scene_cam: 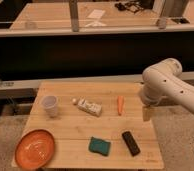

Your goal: Pick up the ceramic cup

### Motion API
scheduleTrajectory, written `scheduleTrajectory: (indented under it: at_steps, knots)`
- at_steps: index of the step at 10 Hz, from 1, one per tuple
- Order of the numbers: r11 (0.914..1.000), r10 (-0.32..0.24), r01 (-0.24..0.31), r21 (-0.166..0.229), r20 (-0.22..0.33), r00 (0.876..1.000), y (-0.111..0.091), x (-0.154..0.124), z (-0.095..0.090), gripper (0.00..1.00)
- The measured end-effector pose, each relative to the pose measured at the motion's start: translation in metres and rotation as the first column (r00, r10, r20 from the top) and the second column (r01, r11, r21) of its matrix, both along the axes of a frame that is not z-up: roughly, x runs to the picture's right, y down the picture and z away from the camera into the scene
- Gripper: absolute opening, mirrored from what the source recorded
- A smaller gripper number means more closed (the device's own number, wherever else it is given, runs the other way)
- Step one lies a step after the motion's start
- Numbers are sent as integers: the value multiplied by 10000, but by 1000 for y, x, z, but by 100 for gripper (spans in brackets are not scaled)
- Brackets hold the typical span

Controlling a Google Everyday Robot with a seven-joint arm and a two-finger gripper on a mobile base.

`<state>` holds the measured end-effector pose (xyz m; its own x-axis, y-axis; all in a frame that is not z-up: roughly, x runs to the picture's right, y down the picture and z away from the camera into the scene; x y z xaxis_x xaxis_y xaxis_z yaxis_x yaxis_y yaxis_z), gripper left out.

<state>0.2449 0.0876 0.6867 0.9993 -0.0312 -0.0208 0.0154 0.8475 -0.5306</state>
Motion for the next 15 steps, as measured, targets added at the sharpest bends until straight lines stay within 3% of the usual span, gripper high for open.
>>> scheduleTrajectory:
  at_steps: [7, 11, 15]
  knots:
    - [9971, -758, 755, 128, 223, 9969, -18, -41, 0, 80]
    - [9912, -1314, 1305, 201, 527, 9899, -29, -77, 2, 80]
    - [9850, -1721, 1710, 211, 758, 9822, -34, -92, 4, 80]
